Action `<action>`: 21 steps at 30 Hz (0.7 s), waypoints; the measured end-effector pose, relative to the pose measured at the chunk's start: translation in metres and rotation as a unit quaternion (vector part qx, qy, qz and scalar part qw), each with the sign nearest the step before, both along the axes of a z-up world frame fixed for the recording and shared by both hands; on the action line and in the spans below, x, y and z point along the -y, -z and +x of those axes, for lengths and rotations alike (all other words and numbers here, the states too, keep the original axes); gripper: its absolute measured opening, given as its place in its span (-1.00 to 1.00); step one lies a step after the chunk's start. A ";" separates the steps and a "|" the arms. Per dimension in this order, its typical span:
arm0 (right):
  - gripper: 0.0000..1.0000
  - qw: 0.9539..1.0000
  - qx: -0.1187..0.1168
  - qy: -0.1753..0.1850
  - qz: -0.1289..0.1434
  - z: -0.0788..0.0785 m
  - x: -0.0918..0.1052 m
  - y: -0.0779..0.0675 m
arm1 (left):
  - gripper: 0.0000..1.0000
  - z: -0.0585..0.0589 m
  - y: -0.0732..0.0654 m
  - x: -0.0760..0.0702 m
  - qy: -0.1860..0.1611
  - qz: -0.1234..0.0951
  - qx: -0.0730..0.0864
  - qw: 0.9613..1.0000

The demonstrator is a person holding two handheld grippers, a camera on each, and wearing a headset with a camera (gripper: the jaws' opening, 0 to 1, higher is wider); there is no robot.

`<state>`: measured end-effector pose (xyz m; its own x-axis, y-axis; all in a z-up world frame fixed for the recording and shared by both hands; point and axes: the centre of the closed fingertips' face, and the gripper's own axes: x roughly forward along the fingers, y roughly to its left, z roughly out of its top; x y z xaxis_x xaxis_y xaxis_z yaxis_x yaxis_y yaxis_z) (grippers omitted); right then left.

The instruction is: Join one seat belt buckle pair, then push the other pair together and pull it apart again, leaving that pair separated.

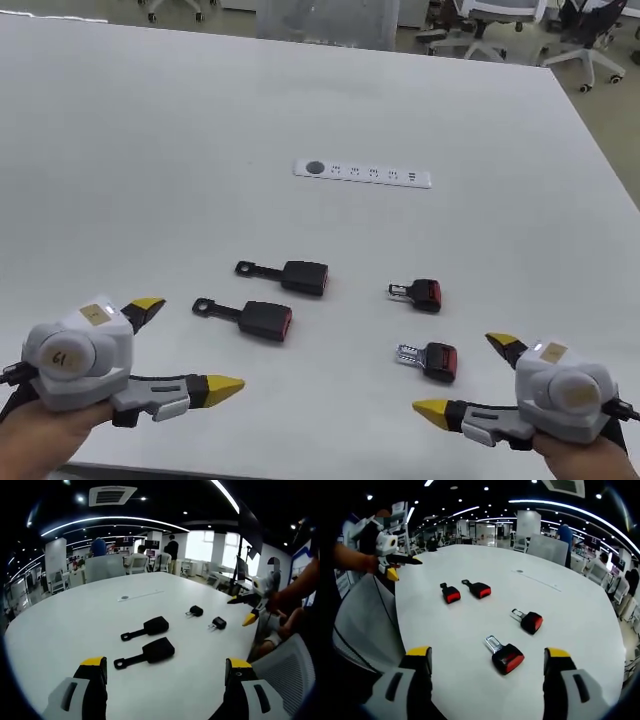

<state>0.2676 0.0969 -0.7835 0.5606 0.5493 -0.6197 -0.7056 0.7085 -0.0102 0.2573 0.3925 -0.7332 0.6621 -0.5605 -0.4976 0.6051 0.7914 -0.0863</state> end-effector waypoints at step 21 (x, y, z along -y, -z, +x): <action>0.76 0.998 -0.034 -0.056 -0.014 0.013 0.001 0.015 | 0.98 0.024 0.018 0.012 0.037 0.018 -0.017 0.999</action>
<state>0.2801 0.0958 -0.7986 0.4529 0.5880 -0.6702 -0.7795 0.6260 0.0224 0.2812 0.3804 -0.7514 0.6011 -0.5885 -0.5406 0.6598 0.7472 -0.0797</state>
